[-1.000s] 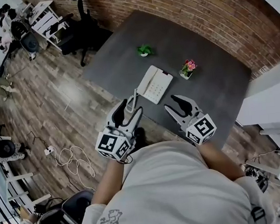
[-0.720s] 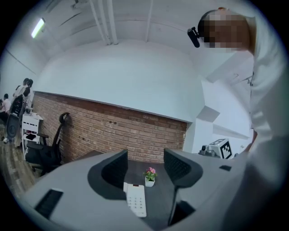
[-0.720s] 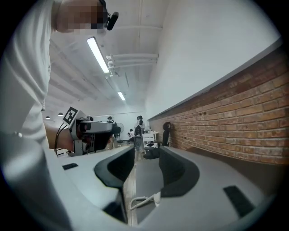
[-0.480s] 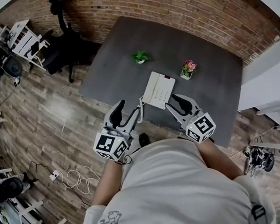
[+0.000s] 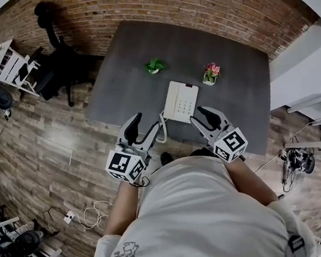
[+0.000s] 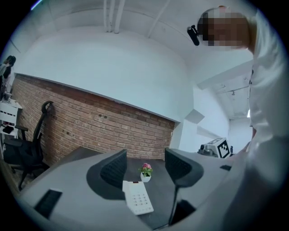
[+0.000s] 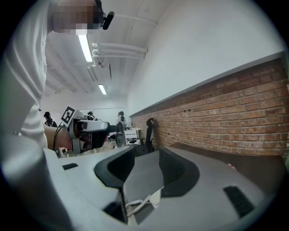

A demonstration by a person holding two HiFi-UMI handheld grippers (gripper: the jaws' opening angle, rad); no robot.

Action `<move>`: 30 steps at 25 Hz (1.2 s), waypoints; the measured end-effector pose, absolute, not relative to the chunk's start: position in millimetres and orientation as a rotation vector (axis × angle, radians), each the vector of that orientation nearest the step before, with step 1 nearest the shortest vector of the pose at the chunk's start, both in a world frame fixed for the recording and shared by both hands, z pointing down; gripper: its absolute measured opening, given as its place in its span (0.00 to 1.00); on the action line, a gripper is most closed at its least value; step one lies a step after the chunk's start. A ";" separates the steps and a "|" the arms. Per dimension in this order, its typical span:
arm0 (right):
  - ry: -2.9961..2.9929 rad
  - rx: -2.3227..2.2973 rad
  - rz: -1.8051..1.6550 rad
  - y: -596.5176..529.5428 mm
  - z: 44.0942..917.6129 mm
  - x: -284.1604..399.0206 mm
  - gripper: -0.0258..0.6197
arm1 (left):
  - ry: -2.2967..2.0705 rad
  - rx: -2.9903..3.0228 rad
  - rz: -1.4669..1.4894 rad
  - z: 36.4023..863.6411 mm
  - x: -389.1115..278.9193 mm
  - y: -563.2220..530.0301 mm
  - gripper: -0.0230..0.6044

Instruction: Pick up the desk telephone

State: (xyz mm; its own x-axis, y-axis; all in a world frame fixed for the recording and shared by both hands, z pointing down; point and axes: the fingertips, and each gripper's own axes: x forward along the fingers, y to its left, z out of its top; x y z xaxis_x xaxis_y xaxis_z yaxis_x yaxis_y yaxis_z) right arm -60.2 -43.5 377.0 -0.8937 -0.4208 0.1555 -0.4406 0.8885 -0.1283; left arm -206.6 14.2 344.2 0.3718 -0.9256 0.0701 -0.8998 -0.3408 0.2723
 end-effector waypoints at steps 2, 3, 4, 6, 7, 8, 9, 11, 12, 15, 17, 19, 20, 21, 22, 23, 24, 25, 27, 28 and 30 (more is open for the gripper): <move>-2.910 0.700 0.238 -44.4 378.8 -60.9 0.30 | -1.580 2.376 -0.128 350.6 -208.6 9.5 0.48; -2.898 0.712 0.234 -45.2 380.1 -60.3 0.30 | -1.560 2.379 -0.120 354.4 -208.3 7.0 0.49; -2.887 0.725 0.238 -46.8 382.8 -58.5 0.30 | -1.539 2.380 -0.108 358.7 -207.1 4.0 0.49; -2.870 0.762 0.274 -52.6 391.0 -52.9 0.30 | -1.496 2.382 -0.084 366.6 -203.7 -3.5 0.50; -2.863 0.784 0.303 -56.6 396.0 -49.5 0.30 | -1.475 2.385 -0.074 369.3 -201.5 -7.7 0.50; -2.857 0.805 0.336 -60.8 401.3 -45.9 0.30 | -1.455 2.391 -0.063 371.0 -198.7 -11.8 0.50; -2.852 0.825 0.369 -64.9 406.7 -42.3 0.30 | -1.435 2.401 -0.049 372.3 -195.7 -15.3 0.50; -2.843 0.858 0.418 -72.2 415.3 -37.1 0.30 | -1.399 2.421 -0.012 375.7 -190.7 -21.6 0.51; -2.838 0.870 0.434 -75.9 419.2 -35.4 0.30 | -1.383 2.427 0.004 377.8 -189.2 -25.3 0.51; -2.809 0.885 0.492 -87.9 434.3 -30.4 0.30 | -1.337 2.434 0.033 384.1 -183.8 -39.4 0.51; -2.785 0.891 0.531 -94.1 446.5 -25.3 0.30 | -1.305 2.441 0.053 388.9 -177.6 -48.0 0.51; -2.760 0.901 0.562 -99.9 458.9 -19.0 0.30 | -1.276 2.442 0.074 396.2 -172.0 -57.6 0.52; -2.748 0.902 0.578 -102.9 465.5 -16.4 0.30 | -1.264 2.442 0.083 400.7 -170.0 -63.0 0.52; -2.735 0.899 0.597 -105.5 472.5 -14.9 0.30 | -1.252 2.442 0.094 405.5 -168.6 -68.3 0.52; -2.723 0.892 0.618 -107.4 480.2 -14.4 0.30 | -1.239 2.445 0.110 411.0 -167.5 -73.1 0.51; -2.709 0.882 0.641 -108.6 488.3 -14.5 0.30 | -1.225 2.448 0.132 417.4 -166.4 -77.4 0.51; -2.693 0.870 0.663 -109.4 496.7 -14.5 0.30 | -1.211 2.449 0.158 424.7 -165.1 -81.6 0.52; -2.678 0.858 0.682 -110.2 505.1 -14.2 0.30 | -1.197 2.446 0.184 432.8 -163.7 -85.8 0.52; -2.652 0.837 0.714 -112.5 521.1 -12.8 0.30 | -1.168 2.433 0.226 450.3 -161.4 -94.6 0.52; -2.640 0.830 0.730 -113.8 528.2 -12.3 0.30 | -1.152 2.423 0.243 459.0 -160.7 -98.5 0.52; -2.623 0.822 0.777 -115.4 539.7 -12.1 0.29 | -1.112 2.401 0.275 474.6 -159.0 -104.2 0.52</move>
